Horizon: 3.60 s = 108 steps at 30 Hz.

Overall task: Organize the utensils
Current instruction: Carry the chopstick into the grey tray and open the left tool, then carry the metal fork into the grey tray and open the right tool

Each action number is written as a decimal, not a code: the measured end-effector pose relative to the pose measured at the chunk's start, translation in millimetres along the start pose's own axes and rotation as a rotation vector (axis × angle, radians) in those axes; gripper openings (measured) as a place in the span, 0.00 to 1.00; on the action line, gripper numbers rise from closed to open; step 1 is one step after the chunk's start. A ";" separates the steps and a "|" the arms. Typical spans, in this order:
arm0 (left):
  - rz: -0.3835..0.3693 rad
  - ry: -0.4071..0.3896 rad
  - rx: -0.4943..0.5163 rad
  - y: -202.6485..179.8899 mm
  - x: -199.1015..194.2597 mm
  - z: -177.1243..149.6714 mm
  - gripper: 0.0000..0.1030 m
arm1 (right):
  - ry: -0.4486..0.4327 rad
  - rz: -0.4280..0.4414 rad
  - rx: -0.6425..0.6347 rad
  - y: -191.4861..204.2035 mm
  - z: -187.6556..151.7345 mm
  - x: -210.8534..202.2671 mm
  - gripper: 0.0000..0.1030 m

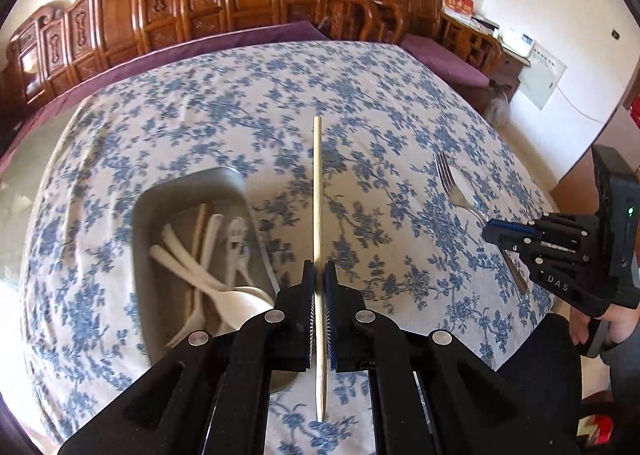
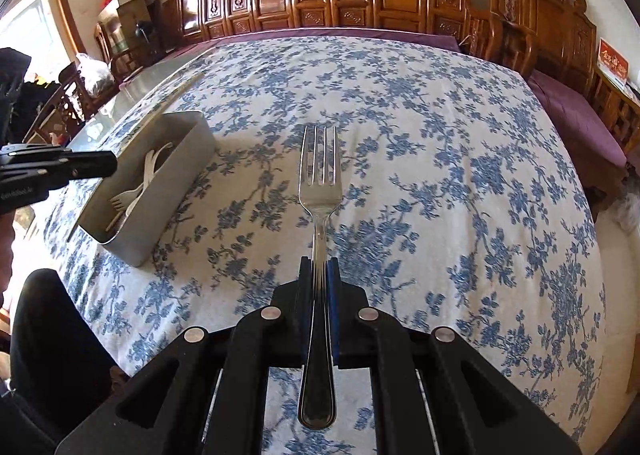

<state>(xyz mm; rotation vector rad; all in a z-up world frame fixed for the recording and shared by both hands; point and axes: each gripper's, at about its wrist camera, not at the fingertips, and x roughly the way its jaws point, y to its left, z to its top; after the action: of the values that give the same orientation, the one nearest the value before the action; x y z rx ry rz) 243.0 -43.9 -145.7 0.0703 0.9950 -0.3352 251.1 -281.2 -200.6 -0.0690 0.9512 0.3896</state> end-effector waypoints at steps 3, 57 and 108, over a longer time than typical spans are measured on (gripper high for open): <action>0.009 -0.014 -0.021 14.2 -7.0 0.3 0.04 | 0.001 0.005 -0.012 8.1 4.0 2.0 0.09; 0.098 0.008 -0.136 99.0 -8.1 -27.9 0.22 | 0.025 0.041 -0.121 76.5 28.2 16.8 0.09; 0.177 -0.064 -0.235 167.9 -59.6 -56.9 0.76 | 0.188 0.173 -0.042 200.8 88.8 125.9 0.09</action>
<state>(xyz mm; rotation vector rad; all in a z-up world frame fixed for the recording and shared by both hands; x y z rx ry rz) 218.9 141.5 -143.0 -0.0652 0.9516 -0.0574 314.2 -37.6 -227.4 -0.0622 1.1386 0.5704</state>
